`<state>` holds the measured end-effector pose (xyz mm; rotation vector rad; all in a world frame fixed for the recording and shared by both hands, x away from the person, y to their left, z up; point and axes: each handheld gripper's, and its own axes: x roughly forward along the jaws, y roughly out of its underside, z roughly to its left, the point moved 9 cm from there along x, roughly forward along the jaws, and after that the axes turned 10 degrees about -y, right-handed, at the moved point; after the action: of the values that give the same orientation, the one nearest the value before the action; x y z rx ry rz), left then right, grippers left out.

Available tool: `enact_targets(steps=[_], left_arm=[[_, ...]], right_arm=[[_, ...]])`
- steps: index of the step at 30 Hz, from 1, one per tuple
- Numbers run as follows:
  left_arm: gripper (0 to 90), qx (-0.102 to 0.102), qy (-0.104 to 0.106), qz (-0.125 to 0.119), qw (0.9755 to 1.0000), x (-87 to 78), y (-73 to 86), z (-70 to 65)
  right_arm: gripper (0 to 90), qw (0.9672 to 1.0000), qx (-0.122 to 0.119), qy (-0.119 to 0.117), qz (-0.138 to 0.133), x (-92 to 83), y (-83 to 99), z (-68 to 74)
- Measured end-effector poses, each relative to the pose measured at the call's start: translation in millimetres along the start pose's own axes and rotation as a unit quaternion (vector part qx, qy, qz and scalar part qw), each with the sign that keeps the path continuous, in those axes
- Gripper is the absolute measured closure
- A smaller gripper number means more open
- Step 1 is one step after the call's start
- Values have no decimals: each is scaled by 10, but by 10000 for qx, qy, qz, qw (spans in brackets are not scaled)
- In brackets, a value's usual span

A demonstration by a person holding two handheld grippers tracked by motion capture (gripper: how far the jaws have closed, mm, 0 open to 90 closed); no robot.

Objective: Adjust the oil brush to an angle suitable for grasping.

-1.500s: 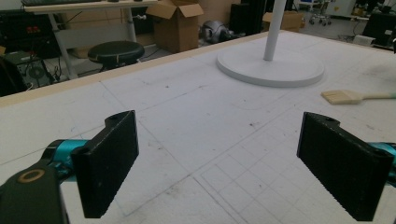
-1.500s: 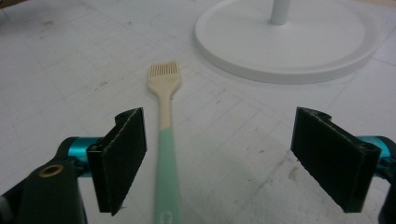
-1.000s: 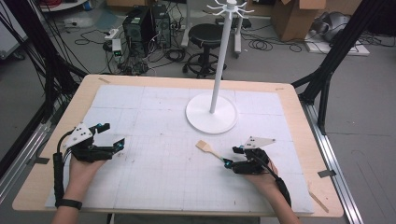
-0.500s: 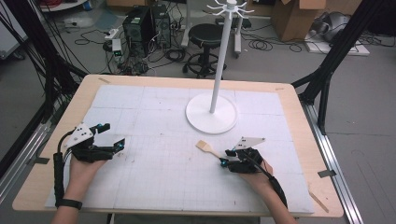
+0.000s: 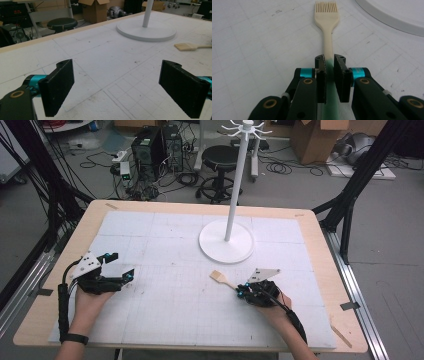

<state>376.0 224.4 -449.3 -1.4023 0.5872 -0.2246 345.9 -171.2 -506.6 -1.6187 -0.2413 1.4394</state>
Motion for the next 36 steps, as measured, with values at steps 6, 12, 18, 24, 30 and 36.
enact_targets(steps=[6, 12, 18, 24, 30, 36], left_arm=[[135, -19, -7, -8, 10000, -3, -2, 8], [135, -8, -1, -13, 10000, -7, -2, 15], [136, -31, 4, -55, 10000, -24, -18, 26], [137, -88, -36, -200, 9998, -76, -71, 70], [136, -129, -65, -300, 9994, -107, -103, 100], [136, -135, -55, -309, 9994, -108, -108, 93]], right_arm=[[823, 9999, -87, 19, -49, -11, -16, -1], [823, 9993, -95, -193, -320, -62, -106, 30], [822, 9967, -485, -548, -350, -53, -279, 144], [822, 9912, -874, -968, -241, 69, -542, 321], [822, 9832, -1284, -1291, -102, 312, -764, 489], [821, 9723, -1603, -1703, 9, 547, -914, 694]])
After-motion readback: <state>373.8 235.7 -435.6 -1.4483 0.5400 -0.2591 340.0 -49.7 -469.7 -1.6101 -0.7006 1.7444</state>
